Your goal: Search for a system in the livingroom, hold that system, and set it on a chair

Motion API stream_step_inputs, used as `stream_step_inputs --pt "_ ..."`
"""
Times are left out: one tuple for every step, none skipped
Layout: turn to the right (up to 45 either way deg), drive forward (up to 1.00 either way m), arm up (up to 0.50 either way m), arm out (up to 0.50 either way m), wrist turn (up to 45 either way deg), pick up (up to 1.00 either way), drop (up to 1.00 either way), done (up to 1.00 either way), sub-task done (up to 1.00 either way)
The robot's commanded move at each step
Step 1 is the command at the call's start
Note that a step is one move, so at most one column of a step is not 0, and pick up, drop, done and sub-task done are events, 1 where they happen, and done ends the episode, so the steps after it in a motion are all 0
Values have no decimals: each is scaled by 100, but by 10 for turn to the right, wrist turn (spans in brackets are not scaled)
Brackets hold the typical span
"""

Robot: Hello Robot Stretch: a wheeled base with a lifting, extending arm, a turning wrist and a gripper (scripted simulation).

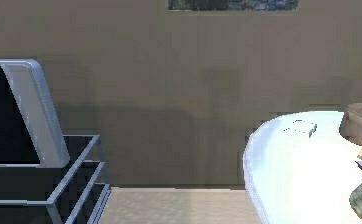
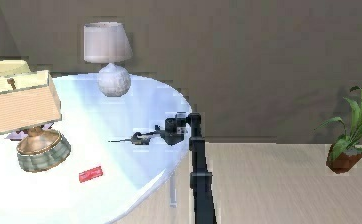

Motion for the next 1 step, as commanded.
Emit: stream_step_inputs --pt "0 0 0 0 0 100 0 0 0"
